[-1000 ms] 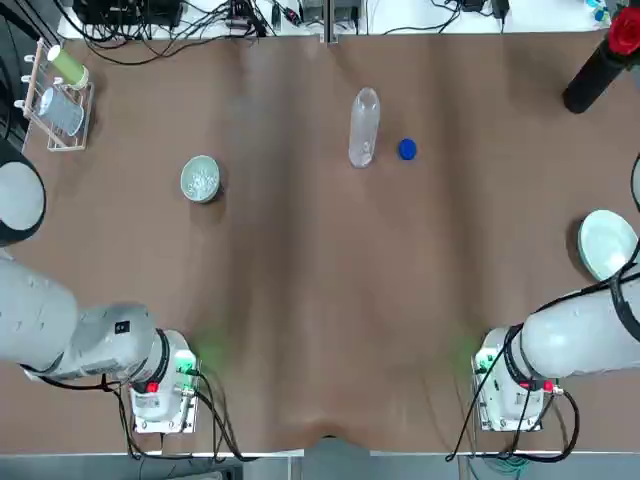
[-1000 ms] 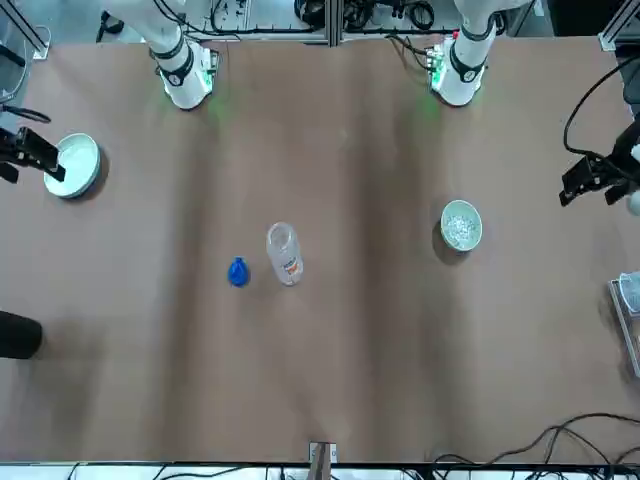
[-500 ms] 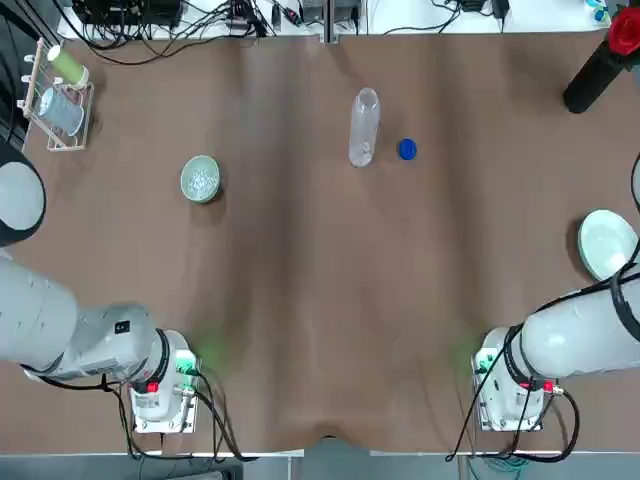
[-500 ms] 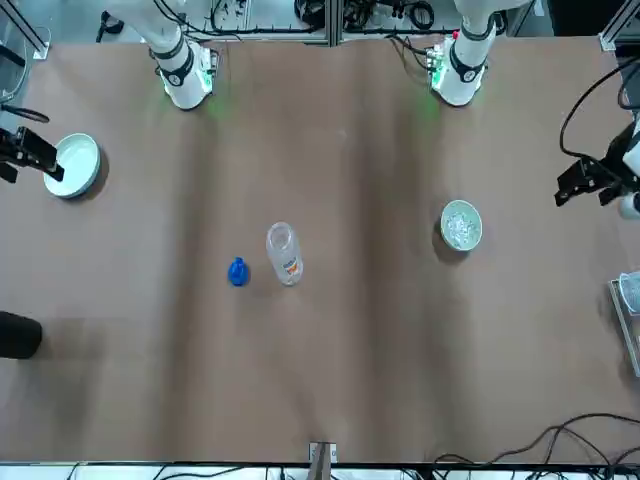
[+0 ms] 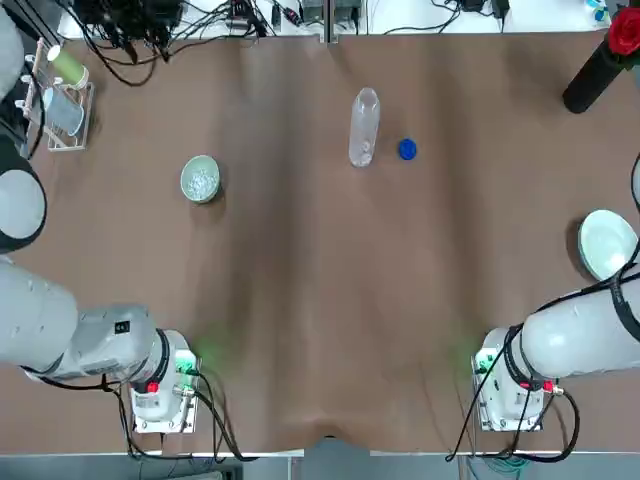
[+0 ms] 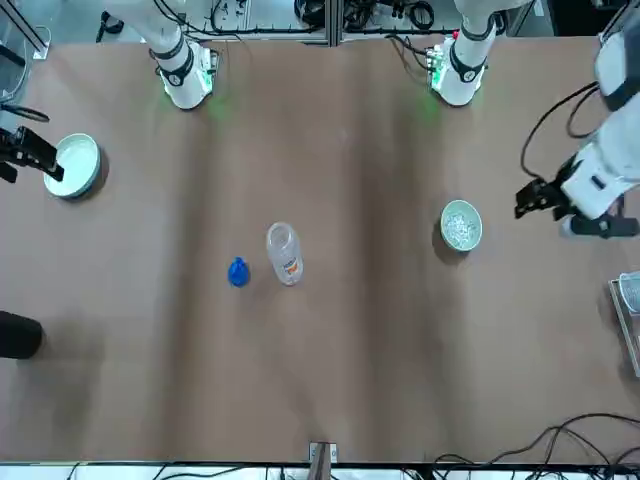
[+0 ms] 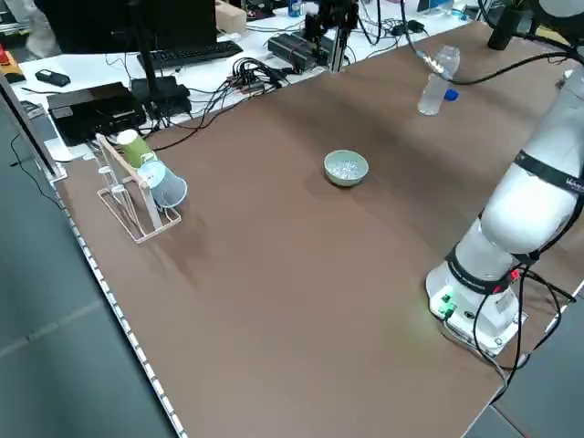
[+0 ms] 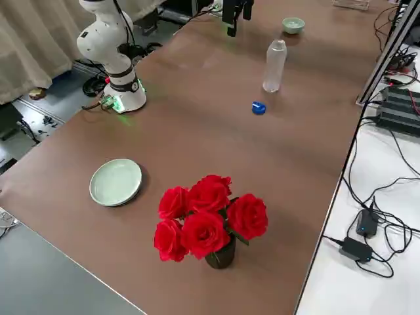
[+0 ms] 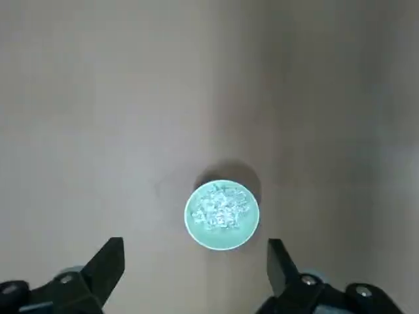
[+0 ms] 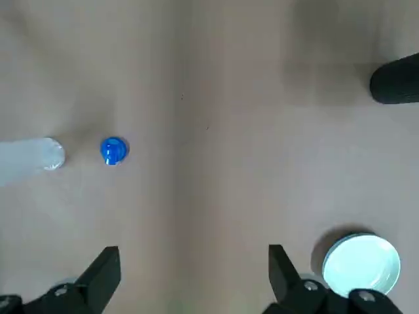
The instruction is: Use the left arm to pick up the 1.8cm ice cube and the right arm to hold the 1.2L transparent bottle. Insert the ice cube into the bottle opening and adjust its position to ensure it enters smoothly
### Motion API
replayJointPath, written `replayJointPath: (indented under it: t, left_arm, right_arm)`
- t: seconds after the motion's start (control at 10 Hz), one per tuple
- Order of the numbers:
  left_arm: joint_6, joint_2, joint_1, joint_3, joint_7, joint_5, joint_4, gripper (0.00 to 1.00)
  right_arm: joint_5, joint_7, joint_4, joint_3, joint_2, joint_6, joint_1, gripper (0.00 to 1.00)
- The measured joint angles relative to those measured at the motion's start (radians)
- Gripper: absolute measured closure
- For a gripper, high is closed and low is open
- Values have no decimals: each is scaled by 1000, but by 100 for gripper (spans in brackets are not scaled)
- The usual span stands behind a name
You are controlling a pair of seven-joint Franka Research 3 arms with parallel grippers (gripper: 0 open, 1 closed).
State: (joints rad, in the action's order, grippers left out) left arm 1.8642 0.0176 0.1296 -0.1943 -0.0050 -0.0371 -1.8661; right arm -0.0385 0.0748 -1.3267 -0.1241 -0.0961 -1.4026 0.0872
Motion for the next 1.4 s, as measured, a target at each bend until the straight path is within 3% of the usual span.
replayJointPath:
  t: [0.2,0.6,1.0,1.4]
  left_arm:
    - [85,-26,0,-27,0,-1,-140,4]
    - [233,-31,0,-56,-1,-1,-318,6]
    - [415,17,-1,-77,-2,-1,-435,8]
    - [479,105,4,-77,-2,-1,-475,15]
  right_arm:
    - [-49,140,-7,3,-7,-30,3,0]
    - [-294,421,-88,9,-93,-175,31,0]
    - [-599,859,-282,6,-139,-386,55,0]
    - [-938,1437,-399,3,-245,-427,51,0]
